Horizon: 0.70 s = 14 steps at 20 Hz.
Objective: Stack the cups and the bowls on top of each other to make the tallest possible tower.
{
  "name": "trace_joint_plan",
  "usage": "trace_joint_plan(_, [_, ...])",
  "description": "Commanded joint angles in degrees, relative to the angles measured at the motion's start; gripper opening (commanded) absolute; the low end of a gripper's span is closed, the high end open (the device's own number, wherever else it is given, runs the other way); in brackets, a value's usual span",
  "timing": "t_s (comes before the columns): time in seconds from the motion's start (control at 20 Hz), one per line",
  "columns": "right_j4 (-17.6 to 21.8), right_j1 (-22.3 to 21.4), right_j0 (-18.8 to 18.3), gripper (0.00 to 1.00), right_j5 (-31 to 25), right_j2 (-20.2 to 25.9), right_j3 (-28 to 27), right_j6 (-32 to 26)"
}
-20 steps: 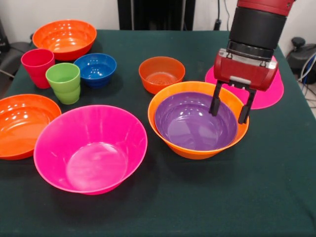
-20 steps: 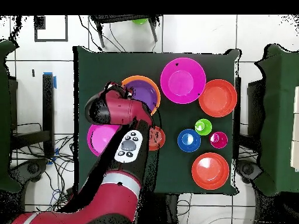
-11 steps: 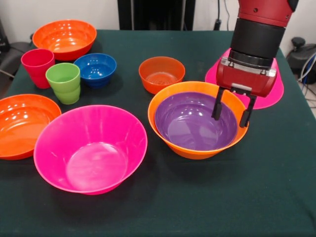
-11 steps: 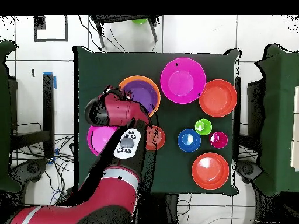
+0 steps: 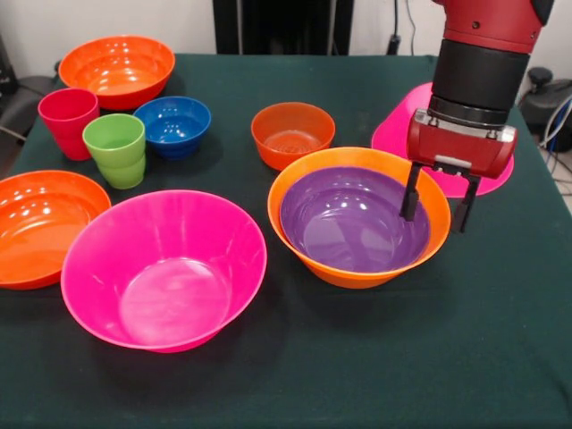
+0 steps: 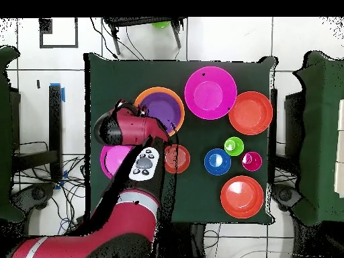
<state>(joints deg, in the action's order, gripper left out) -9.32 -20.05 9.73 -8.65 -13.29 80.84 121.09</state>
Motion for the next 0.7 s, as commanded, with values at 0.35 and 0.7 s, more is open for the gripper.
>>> trace_joint_plan(0.35, [3.47,2.94,1.77,1.0,2.17,6.55,-1.48,3.0])
trace_joint_plan(0.7, [2.83,5.1,2.72,1.0,5.51,5.92,-1.08,4.52])
